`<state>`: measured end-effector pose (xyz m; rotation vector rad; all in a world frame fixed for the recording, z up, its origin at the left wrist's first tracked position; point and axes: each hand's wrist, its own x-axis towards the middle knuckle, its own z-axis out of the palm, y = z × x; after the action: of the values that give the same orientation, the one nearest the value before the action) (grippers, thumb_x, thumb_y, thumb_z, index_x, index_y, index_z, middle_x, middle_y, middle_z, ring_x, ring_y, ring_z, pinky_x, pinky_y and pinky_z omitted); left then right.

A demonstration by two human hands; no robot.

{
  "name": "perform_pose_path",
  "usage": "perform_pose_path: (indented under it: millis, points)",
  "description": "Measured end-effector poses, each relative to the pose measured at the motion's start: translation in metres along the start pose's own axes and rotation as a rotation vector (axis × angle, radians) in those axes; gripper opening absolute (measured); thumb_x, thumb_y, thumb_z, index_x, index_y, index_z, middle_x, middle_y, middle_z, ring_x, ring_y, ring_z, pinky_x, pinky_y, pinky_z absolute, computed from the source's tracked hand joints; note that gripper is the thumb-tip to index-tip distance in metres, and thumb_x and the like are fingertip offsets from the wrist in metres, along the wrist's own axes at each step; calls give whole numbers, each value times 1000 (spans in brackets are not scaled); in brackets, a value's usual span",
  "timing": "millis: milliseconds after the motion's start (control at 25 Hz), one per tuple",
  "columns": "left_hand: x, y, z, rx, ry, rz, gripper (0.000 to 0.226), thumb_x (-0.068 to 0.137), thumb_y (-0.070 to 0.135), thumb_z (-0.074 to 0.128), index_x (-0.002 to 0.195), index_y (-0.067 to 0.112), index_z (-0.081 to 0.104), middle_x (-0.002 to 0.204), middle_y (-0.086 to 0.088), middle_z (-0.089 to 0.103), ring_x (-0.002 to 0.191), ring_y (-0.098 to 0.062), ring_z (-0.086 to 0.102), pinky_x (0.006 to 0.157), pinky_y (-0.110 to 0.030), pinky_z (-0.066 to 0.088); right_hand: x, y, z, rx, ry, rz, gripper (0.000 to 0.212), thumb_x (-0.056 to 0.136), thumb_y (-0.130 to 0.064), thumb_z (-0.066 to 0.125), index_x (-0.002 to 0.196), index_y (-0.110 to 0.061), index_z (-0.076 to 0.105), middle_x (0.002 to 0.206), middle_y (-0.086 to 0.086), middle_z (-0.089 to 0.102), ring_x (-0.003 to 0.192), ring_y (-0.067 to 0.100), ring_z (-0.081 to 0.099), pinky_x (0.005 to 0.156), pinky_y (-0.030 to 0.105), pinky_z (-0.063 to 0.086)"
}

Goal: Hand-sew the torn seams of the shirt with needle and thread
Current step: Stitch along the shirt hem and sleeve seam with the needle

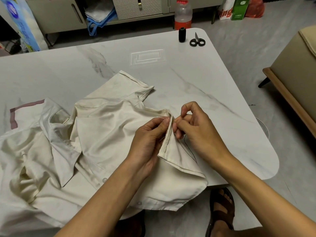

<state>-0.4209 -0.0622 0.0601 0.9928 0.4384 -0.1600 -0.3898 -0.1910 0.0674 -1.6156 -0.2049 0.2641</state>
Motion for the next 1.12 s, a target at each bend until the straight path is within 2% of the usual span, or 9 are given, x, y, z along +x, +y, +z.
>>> perform_pose_path:
  millis: [160,240,360,480,600,760,920,1040,1120]
  points:
    - [2,-1,-1,-12,5,6,15,85,15,67,94,3,69,77,-14,67,65,-20,67,69,-28,59,0,0,0,-9,-6,-6,22,91,1,50,87,-19,41,65,1,61,58,18,51,59,33,43]
    - [3,-4,-2,-5,26,24,22,81,16,70,98,1,70,81,-14,69,68,-20,68,71,-28,59,-1,2,2,-23,5,-19,22,92,0,52,87,-20,41,65,2,60,58,17,49,59,36,41]
    - [4,-9,-1,38,64,73,23,76,15,72,94,1,72,84,-16,71,71,-20,70,72,-28,60,-3,6,4,-87,48,-45,21,93,-5,54,87,-21,42,63,4,56,58,16,48,59,41,40]
    - [4,-9,1,49,87,109,19,72,15,75,86,3,74,79,-16,70,67,-22,68,68,-28,59,-4,6,4,-155,79,-44,17,94,-8,55,89,-19,44,61,-2,59,55,11,51,56,24,39]
    - [6,-9,2,82,113,146,14,74,11,77,87,3,75,85,-16,72,77,-25,69,77,-33,58,-8,3,1,-405,165,-168,11,94,-23,58,91,-21,48,73,-7,60,66,8,54,61,22,41]
    - [9,-9,3,96,143,188,7,81,1,73,88,1,74,88,-15,70,84,-24,66,83,-34,55,-17,2,0,-774,237,-422,29,82,-46,65,95,-21,54,86,-11,53,80,11,50,67,26,39]
    - [11,-9,7,143,114,214,2,81,0,73,82,2,73,78,-7,69,71,-16,63,70,-24,55,-20,4,-7,-930,210,-390,29,78,-41,65,100,-27,54,78,-13,54,71,12,51,60,25,34]
    - [11,-11,12,165,101,221,5,81,-2,73,78,3,73,83,-11,72,79,-21,68,75,-27,58,-20,4,-12,-951,210,-362,13,81,-33,57,94,-31,59,73,-11,58,65,10,51,54,26,38]
    - [13,-12,14,192,99,227,7,82,-1,73,77,4,73,84,-12,70,81,-23,67,78,-29,58,-19,6,-19,-858,179,-323,12,80,-26,53,83,-29,64,70,-11,60,63,9,53,56,30,44]
